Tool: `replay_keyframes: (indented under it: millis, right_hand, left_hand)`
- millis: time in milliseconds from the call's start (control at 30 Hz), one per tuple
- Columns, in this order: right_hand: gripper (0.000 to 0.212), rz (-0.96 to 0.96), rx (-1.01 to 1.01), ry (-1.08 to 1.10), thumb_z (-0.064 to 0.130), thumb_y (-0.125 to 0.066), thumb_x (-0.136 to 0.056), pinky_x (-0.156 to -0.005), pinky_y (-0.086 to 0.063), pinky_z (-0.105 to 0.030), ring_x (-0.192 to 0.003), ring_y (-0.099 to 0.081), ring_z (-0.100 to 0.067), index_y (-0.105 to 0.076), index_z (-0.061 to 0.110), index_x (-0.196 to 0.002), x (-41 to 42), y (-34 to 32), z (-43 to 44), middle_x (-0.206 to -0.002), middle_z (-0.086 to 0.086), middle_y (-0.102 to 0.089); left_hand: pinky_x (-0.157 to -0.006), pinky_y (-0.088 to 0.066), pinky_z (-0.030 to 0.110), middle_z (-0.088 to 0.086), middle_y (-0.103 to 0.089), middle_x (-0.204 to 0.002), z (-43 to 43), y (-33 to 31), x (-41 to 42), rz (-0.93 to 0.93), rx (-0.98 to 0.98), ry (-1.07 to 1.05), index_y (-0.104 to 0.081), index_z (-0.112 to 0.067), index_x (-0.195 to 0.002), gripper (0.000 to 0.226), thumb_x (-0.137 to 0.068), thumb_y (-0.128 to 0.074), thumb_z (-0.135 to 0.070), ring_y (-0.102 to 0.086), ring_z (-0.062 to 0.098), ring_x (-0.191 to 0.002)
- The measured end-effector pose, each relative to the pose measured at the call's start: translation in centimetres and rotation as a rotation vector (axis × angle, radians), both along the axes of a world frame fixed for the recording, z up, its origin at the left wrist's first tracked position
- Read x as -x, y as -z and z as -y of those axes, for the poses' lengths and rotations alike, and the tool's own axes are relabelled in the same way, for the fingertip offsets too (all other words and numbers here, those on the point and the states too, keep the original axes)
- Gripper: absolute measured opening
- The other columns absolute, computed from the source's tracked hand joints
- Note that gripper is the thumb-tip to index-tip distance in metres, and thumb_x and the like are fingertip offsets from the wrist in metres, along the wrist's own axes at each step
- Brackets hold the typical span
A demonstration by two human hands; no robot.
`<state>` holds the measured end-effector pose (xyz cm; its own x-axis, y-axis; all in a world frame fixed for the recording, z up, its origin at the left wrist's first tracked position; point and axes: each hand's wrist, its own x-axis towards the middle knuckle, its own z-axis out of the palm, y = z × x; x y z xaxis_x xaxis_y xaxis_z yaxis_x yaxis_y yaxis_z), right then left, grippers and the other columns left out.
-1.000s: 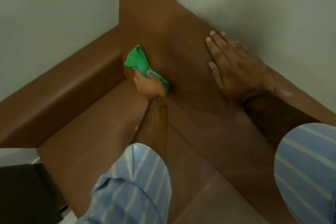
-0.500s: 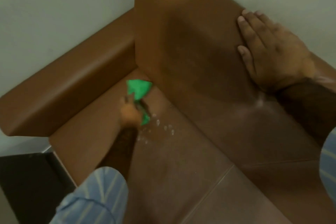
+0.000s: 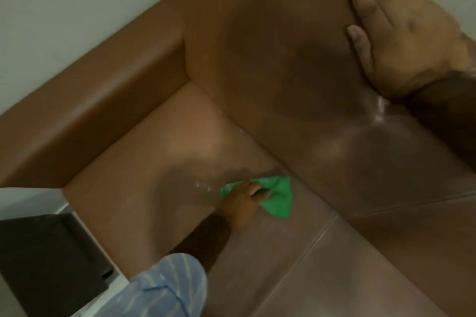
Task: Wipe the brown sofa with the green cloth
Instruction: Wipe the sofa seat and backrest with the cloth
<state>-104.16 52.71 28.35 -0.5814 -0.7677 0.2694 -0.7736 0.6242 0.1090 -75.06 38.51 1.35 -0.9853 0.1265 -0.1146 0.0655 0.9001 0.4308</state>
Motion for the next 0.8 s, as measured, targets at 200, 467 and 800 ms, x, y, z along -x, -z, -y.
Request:
replay_keyframes:
  millis: [200,467,800]
  right_hand:
    - [0.060,-0.030,-0.021,-0.012,0.040,-0.022,-0.113,-0.125,-0.027,-0.053,-0.156,-0.028,-0.038,-0.022,0.007,-0.163,0.0,-0.1,0.1,-0.169,-0.019,-0.028]
    - [0.060,-0.067,-0.040,0.017,0.041,-0.022,-0.113,-0.125,-0.029,-0.050,-0.156,-0.028,-0.035,-0.021,0.010,-0.163,-0.1,-0.1,0.1,-0.170,-0.015,-0.027]
    - [0.059,-0.086,-0.045,0.017,0.040,-0.024,-0.113,-0.125,-0.030,-0.050,-0.157,-0.028,-0.033,-0.022,0.010,-0.164,0.1,0.0,0.1,-0.170,-0.012,-0.028]
  left_hand:
    - [-0.091,-0.047,0.054,0.032,-0.054,-0.127,13.0,1.8,-4.4,0.106,0.110,-1.129,-0.050,-0.014,-0.136,0.046,-0.091,-0.057,-0.018,-0.054,0.051,-0.107]
    - [-0.094,-0.052,0.042,0.016,-0.062,-0.115,-1.0,2.1,-1.3,-0.061,0.005,-0.490,-0.059,-0.017,-0.129,0.052,-0.081,-0.039,-0.015,-0.064,0.035,-0.096]
    - [-0.089,-0.049,0.051,0.030,-0.058,-0.123,10.4,0.6,7.0,0.107,-0.091,-1.312,-0.036,-0.014,-0.143,0.059,-0.088,-0.049,-0.031,-0.058,0.051,-0.103]
